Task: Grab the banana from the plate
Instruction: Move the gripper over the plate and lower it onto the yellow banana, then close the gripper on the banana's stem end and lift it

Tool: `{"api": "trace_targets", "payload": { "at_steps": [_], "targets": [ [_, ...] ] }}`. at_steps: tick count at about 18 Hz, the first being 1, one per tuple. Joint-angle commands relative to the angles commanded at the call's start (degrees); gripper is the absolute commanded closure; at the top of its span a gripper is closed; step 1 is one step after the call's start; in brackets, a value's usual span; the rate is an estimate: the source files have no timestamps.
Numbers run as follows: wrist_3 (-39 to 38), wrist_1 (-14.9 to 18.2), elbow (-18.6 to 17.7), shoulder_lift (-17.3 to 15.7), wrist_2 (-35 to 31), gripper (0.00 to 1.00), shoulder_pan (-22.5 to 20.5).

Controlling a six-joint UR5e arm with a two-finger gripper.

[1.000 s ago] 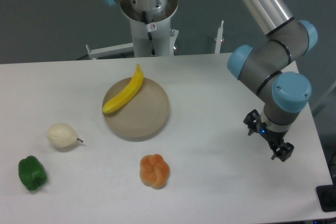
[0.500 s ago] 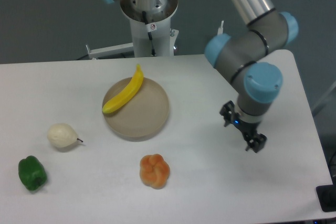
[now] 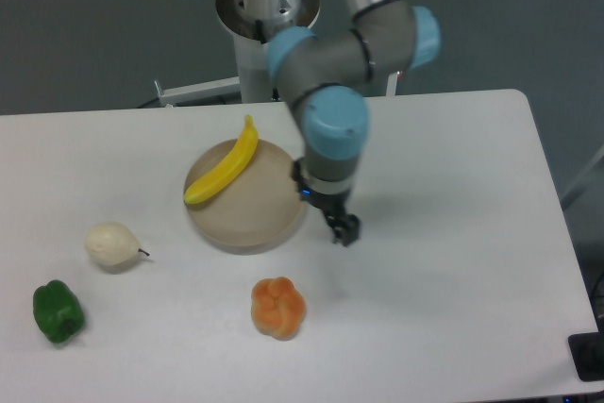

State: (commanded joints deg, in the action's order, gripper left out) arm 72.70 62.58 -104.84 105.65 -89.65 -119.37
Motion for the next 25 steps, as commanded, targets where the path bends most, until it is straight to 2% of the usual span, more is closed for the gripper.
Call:
{"api": "trace_targets", "payload": {
  "at_steps": [2, 7, 16, 19, 25],
  "targets": [
    [-1.84, -0.09, -2.28, -0.53, 0.00, 0.00, 3.42],
    [-4.23, -0.18, -3.61, 1.57, 0.00, 0.00, 8.71],
    [-4.76, -0.26, -5.64, 3.77, 0.00, 0.00, 11.53],
    [-5.63, -0.35, -5.72, 4.74, -0.09, 0.13, 11.62],
    [-5.72, -0.18, -5.64, 4.65, 0.00, 0.50, 11.70]
  ]
}}
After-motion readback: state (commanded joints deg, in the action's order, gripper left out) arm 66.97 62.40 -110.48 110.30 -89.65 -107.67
